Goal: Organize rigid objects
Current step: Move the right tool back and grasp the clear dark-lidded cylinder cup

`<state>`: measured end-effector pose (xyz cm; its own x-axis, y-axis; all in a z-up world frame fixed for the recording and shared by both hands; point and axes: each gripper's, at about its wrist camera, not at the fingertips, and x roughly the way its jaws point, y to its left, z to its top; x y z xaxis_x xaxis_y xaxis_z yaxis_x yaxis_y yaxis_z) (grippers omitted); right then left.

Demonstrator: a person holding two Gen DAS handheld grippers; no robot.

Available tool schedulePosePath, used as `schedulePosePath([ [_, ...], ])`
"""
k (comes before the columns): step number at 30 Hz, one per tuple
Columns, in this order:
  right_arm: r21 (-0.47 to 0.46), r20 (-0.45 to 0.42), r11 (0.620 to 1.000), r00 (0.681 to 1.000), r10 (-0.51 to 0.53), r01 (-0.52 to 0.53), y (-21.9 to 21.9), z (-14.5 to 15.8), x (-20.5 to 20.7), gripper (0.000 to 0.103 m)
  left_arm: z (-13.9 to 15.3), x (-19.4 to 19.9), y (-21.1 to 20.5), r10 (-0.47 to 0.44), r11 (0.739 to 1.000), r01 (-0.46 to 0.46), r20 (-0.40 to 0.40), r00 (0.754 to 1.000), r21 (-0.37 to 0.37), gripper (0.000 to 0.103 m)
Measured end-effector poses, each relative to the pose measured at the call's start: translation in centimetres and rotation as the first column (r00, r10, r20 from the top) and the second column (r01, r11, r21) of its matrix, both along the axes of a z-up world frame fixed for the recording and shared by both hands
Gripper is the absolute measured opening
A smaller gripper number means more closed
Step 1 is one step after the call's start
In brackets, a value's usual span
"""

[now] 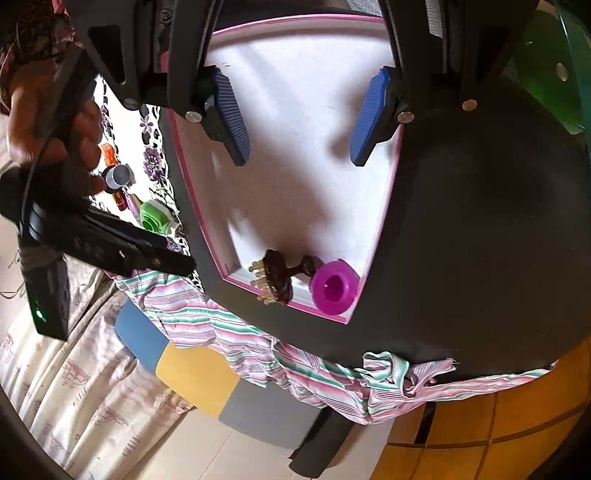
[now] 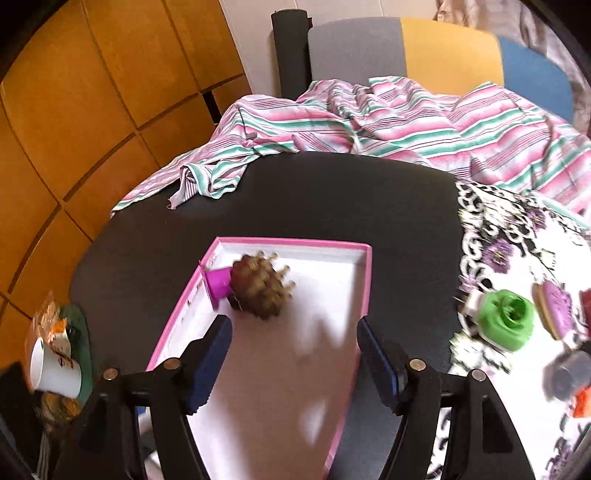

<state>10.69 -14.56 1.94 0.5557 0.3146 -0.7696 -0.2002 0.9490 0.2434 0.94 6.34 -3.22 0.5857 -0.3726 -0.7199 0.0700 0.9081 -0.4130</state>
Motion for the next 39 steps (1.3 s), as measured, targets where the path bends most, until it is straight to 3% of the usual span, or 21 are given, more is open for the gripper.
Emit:
schedulePosePath([
  [16,-0.058,-0.026,0.990,0.991,-0.133,0.132,-8.7,-1.2,-5.2,0.071,0.9,-1.8,-5.0,-0.151,0.988,0.151,0.017,0.988,-0.017,0.057],
  [23,-0.090,-0.026,0.964,0.967,-0.255,0.251,-14.7,-1.6,-6.0,0.072,1.3,-2.5,-7.3,-0.207,0.978,0.207,0.026,0.978,-0.006,0.057],
  [27,-0.157,0.012,0.940,0.952,-0.305,0.303,-17.6,-1.3,-5.9,0.074,1.7,-2.9,-8.7,-0.233,0.972,0.231,0.038,0.972,0.039,0.057],
  [31,-0.243,0.027,0.919,0.949,-0.313,0.310,-20.3,0.0,-5.0,0.074,2.0,-3.1,-9.5,-0.255,0.966,0.252,0.041,0.966,0.058,0.057],
  [35,-0.327,0.020,0.911,0.965,-0.261,0.253,-22.6,2.0,-3.4,0.073,2.0,-3.0,-9.9,-0.257,0.966,0.256,0.032,0.966,0.038,0.057],
  [39,-0.398,-0.043,0.896,0.972,-0.232,0.197,-24.1,2.0,-2.1,0.074,1.9,-2.9,-10.1,-0.256,0.967,0.256,0.018,0.966,0.013,0.057],
])
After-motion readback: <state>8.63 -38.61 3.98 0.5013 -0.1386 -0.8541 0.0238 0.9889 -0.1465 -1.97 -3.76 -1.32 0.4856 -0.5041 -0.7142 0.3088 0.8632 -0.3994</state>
